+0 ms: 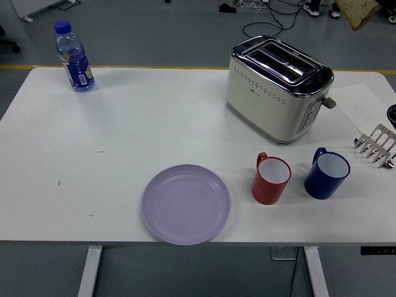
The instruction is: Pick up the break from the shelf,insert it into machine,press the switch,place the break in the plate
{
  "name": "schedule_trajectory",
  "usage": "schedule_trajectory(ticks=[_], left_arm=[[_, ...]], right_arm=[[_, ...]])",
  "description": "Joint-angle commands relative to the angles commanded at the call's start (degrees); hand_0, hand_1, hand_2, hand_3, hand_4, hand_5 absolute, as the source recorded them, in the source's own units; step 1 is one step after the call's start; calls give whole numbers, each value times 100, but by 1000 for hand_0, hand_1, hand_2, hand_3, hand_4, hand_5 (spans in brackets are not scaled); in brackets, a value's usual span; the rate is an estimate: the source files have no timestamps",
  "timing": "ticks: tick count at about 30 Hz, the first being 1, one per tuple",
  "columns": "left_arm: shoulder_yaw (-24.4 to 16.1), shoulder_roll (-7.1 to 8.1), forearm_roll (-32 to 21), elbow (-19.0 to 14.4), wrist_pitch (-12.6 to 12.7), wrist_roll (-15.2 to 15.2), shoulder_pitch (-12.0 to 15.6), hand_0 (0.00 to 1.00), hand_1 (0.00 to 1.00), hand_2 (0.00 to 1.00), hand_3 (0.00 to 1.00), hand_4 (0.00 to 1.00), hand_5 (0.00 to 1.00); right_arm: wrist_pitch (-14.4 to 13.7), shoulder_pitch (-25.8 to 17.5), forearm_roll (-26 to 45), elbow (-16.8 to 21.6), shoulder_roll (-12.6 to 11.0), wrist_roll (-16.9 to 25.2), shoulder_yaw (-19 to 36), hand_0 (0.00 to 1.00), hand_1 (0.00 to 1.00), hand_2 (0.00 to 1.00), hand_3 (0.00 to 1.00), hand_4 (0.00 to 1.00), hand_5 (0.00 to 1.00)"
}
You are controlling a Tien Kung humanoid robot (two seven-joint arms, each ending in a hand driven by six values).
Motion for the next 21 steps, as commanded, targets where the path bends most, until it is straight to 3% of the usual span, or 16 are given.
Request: schedule_trajectory(ticks=[9, 15, 21], left_arm=[[-12, 0, 28, 0, -4, -18, -12, 417, 503, 606, 744, 576, 998], [14, 0, 5, 0, -17, -38, -62, 418, 503, 607, 745, 575, 998], [11, 0, -4, 0, -16, -47, -87, 418, 505, 608, 745, 573, 998]], right_arm=[[-120, -764, 927, 882, -244, 106, 305, 143, 216, 328, 424, 511, 70], [-217, -1248, 2274, 1642, -391, 317, 300, 142, 213, 327, 425, 506, 64], [-133, -1482, 3649, 2113, -376, 498, -67, 141, 208, 324, 422, 505, 61]])
